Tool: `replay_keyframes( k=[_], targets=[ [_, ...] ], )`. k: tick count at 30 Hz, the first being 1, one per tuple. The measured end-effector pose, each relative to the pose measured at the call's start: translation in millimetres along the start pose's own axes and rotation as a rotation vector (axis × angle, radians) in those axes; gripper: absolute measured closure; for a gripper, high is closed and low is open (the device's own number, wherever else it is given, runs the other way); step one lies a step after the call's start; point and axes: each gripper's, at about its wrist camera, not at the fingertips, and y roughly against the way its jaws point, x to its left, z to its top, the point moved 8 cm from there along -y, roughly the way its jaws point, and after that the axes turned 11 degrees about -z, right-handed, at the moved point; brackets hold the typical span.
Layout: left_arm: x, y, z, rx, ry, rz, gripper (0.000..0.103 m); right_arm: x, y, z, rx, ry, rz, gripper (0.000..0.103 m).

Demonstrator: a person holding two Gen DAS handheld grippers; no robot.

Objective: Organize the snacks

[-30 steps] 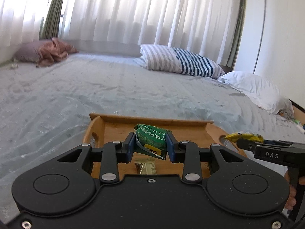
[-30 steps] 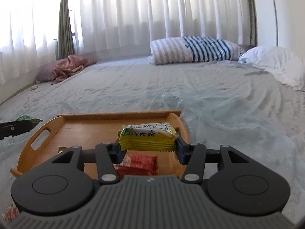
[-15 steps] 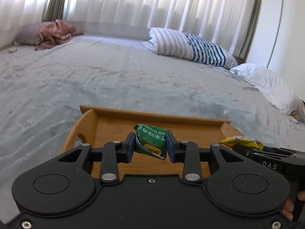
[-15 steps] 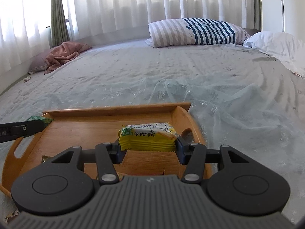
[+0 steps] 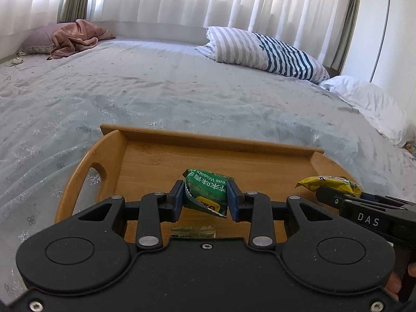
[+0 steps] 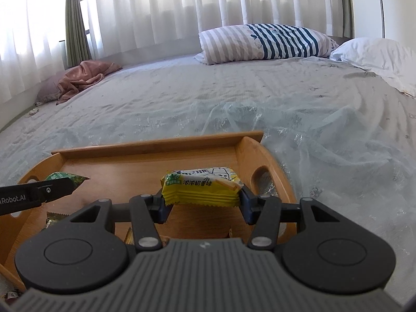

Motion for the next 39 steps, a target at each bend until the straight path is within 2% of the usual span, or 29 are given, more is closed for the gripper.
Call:
replay_keyframes(
  k=[24,29,30,32,34,39],
  targets=[
    [7,-8,-7,0.042,0.013,0.027,0.07,6,-9,-10,0.051,0.033,0.005,0.044],
    [8,-10,-7,0.054,0.019,0.029,0.07,7,-11,-9,0.066,0.062,-0.008,0.038],
    [9,-10,-8,0.059,0.023,0.027,0.07,8,-11,-9,0.072,0.065,-0.012,0.032],
    [10,-11,-8,0.068,0.039,0.017,0.07,8,-12,-8,0.082,0.069,-0.016,0.031],
    [10,-10,-8,0.068,0.055,0.005,0.053,8,-11,-8,0.093,0.074,-0.017,0.027],
    [11,-1,-6,0.066,0.067,-0.012,0.032,4,-4,-8,0.097,0.082,0.001,0.017]
  ],
)
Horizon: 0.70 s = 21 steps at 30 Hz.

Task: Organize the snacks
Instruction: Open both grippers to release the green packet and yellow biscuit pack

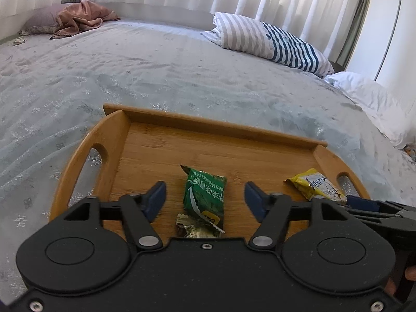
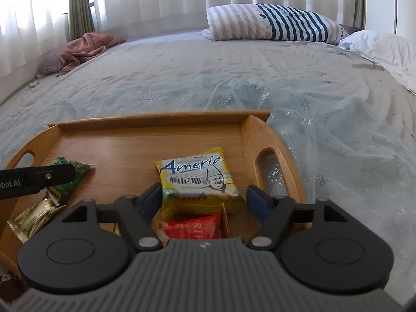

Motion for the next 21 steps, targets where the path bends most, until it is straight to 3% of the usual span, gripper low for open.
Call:
replay_keyframes(
  k=[4,12,21],
  targets=[
    [-3,12,-3,0.003,-0.021,-0.025,0.023,-3,10,-2,-0.006,0.022,0.015,0.012],
    [-7,42,-16,-0.01,-0.045,-0.047,0.017,-9,40,-8,-0.074,0.052,0.045,0.001],
    [-22,88,-33,-0.073,-0.149,-0.051,0.012,-10,83,-16,-0.159,0.057,0.102,0.0]
  ],
)
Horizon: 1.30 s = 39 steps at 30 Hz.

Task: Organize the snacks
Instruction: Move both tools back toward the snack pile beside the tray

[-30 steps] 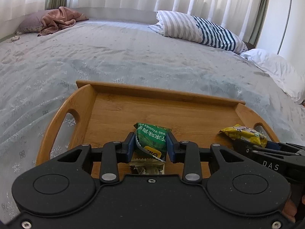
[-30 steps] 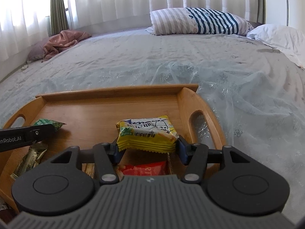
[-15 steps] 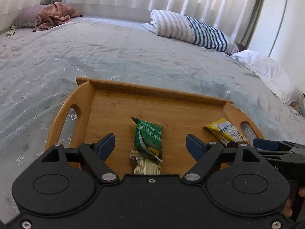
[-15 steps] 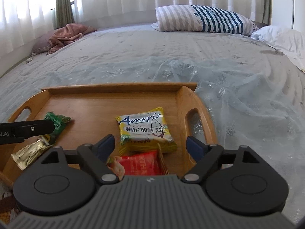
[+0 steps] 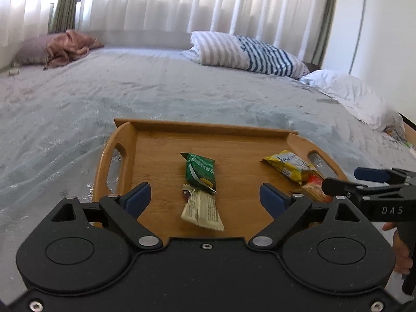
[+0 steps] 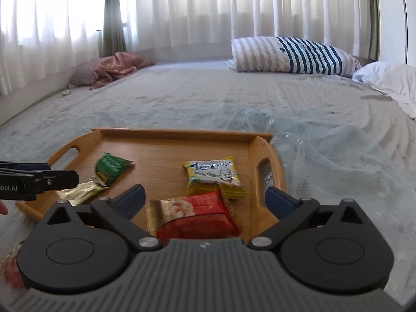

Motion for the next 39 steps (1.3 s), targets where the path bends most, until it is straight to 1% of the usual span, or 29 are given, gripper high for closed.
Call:
replay_keyframes(
  k=[6,12,21,30,39],
  targets=[
    [-14,27,-13,-0.034,-0.044,-0.019,0.01,3,20,-10,-0.025,0.012,0.009,0.0],
    [-20,45,-31,-0.036,-0.083,-0.003,0.009,6,36,-22,-0.043,0.003,0.026,0.0],
    [-19,64,-52,-0.049,-0.076,0.016,0.009,20,57,-41,-0.091,0.032,0.032,0.0],
    [-18,80,-68,-0.072,-0.104,0.037,0.009,40,73,-58,-0.127,0.071,0.052,0.0],
    [-14,99,-80,-0.111,-0.101,0.064,0.009,58,78,-75,-0.125,0.088,0.075,0.0]
  ],
)
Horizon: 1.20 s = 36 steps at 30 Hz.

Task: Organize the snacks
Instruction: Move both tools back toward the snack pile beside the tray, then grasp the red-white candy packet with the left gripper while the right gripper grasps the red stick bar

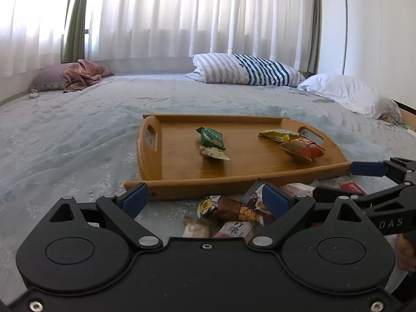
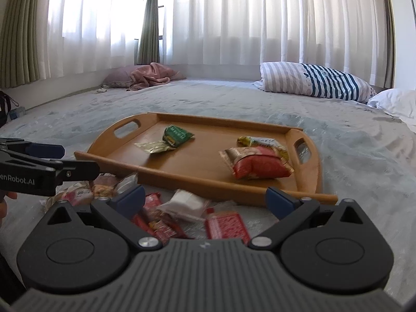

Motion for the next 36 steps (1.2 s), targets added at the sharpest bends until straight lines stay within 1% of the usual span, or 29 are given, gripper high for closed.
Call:
replay_keyframes(
  k=[2,3,8,10,11,12,13,14,15,16,17,19,21,22,24,27,30,33,36],
  targets=[
    [2,4,-3,-0.005,-0.005,0.017,0.012,5,2,-4,-0.001,0.013,0.014,0.0],
    [2,6,-5,-0.003,-0.008,0.021,0.015,8,3,-6,-0.004,0.025,0.016,0.0],
    [2,12,-12,0.006,-0.006,0.006,0.026,21,11,-10,-0.034,0.088,0.011,0.0],
    [0,14,-14,0.013,-0.005,-0.002,0.035,27,14,-12,-0.044,0.103,0.019,0.0],
    [-1,15,-15,0.019,-0.004,-0.008,0.038,29,16,-14,-0.049,0.105,0.03,0.001],
    [-2,14,-17,0.026,-0.003,-0.016,0.046,32,17,-15,-0.051,0.105,0.042,0.008],
    [-4,14,-18,0.035,-0.001,-0.023,0.058,34,17,-17,-0.048,0.103,0.044,0.015],
    [-5,13,-19,0.049,0.002,-0.031,0.062,36,17,-19,-0.044,0.102,0.043,0.017],
    [-6,12,-21,0.058,0.004,-0.038,0.067,37,18,-21,-0.044,0.1,0.041,0.022],
    [-7,11,-22,0.06,0.004,-0.045,0.071,38,20,-23,-0.048,0.097,0.041,0.031],
    [-10,11,-22,0.061,-0.001,-0.054,0.074,39,22,-23,-0.054,0.094,0.041,0.036],
    [-14,11,-22,0.063,-0.023,-0.064,0.075,40,26,-25,-0.068,0.088,0.041,0.051],
    [-18,10,-22,0.069,-0.04,-0.071,0.076,40,29,-26,-0.074,0.081,0.048,0.061],
    [-20,10,-23,0.073,-0.044,-0.077,0.076,41,31,-27,-0.076,0.078,0.051,0.065],
    [-24,10,-24,0.088,-0.043,-0.101,0.076,42,34,-27,-0.082,0.089,0.056,0.068],
    [-28,11,-28,0.11,-0.04,-0.112,0.076,49,39,-31,-0.083,0.14,0.069,0.072],
    [-31,15,-31,0.131,-0.029,-0.126,0.076,56,44,-34,-0.087,0.194,0.076,0.074],
    [-35,21,-31,0.14,-0.024,-0.149,0.076,59,49,-34,-0.084,0.2,0.094,0.074],
    [-35,25,-31,0.137,-0.03,-0.14,0.076,61,50,-32,-0.084,0.212,0.12,0.073]
  ],
)
